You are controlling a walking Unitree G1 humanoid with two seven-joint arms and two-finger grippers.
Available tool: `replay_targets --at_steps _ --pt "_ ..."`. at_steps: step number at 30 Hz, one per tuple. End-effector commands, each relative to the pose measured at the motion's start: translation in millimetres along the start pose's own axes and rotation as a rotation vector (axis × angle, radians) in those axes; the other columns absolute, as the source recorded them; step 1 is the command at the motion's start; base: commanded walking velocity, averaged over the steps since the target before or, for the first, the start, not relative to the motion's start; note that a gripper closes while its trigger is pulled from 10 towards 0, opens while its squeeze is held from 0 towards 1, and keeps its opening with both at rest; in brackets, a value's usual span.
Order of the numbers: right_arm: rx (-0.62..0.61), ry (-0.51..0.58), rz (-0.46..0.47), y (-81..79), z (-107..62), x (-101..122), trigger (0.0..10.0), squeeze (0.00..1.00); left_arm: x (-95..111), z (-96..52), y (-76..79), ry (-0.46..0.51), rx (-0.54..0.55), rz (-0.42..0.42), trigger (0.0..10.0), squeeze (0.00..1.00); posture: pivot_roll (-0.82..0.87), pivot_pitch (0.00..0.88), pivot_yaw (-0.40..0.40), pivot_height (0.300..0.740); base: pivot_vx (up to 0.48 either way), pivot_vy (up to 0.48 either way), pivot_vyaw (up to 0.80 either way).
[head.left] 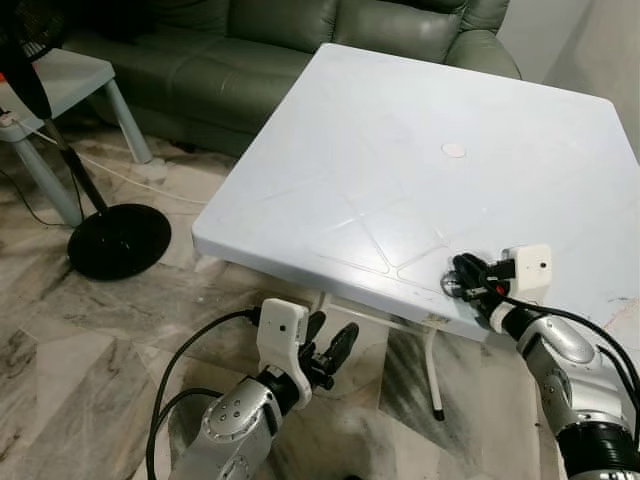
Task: Hang keys on a hook
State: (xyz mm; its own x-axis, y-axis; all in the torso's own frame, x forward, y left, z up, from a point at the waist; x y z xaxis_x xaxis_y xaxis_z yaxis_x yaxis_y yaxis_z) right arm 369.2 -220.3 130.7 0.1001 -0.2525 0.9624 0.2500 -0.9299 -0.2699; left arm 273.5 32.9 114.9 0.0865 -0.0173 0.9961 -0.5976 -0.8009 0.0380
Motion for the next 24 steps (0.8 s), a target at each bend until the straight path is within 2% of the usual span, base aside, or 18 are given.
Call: replay_targets --at_steps 1,12,15,16,18,21,24 --pt "-0.017 0.016 -0.011 3.7 -1.1 4.9 0.0 0.00 1.6 2.2 5.0 0.004 -0.004 -0.005 10.0 0.00 -0.02 0.229 -0.071 0.740 0.000 0.000 0.00" --pt "-0.022 0.034 0.003 2.9 0.0 6.2 0.0 0.00 1.4 2.3 5.1 0.004 0.000 -0.003 10.0 0.00 -0.02 0.222 -0.073 0.740 0.000 0.000 0.00" --pt "-0.040 0.102 0.086 4.6 2.3 18.6 0.0 0.00 1.7 3.3 5.0 0.006 0.002 -0.004 10.0 0.00 -0.02 0.217 -0.074 0.740 0.000 0.000 0.00" --pt "-0.040 0.102 0.086 4.6 2.3 18.6 0.0 0.00 1.7 3.3 5.0 0.006 0.002 -0.004 10.0 0.00 -0.02 0.217 -0.074 0.740 0.000 0.000 0.00" --pt "-0.045 0.163 0.167 3.9 3.3 28.5 0.0 0.00 2.8 4.7 4.8 0.010 0.003 -0.001 10.0 0.00 -0.02 0.214 -0.075 0.740 0.000 0.000 0.00" --pt "-0.019 0.230 0.255 -2.9 4.2 38.5 0.0 0.00 5.1 7.1 3.1 0.019 0.008 -0.001 10.0 0.00 -0.02 0.202 -0.075 0.740 0.000 0.000 0.00" --pt "0.016 0.271 0.288 -11.5 4.2 44.6 0.0 0.00 6.3 9.3 1.2 0.024 0.014 0.003 10.0 0.00 -0.02 0.190 -0.075 0.740 0.000 0.000 0.00"
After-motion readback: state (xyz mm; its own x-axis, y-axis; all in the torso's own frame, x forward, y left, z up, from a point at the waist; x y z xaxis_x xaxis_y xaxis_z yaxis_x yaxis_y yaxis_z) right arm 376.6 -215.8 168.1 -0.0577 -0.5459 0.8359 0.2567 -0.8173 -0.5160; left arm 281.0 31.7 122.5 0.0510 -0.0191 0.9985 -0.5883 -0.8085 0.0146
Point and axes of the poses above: a point about 5 cm out from each wrist's last joint towards the gripper, its own z axis pointing out of the wrist towards the gripper, its own x axis along the axis of the wrist's last joint, y = z × x, the point moved 4 cm from there along z, pointing out of the wrist towards the gripper, and after that the axes turned 15 degrees about z, right-handed, at the moved point
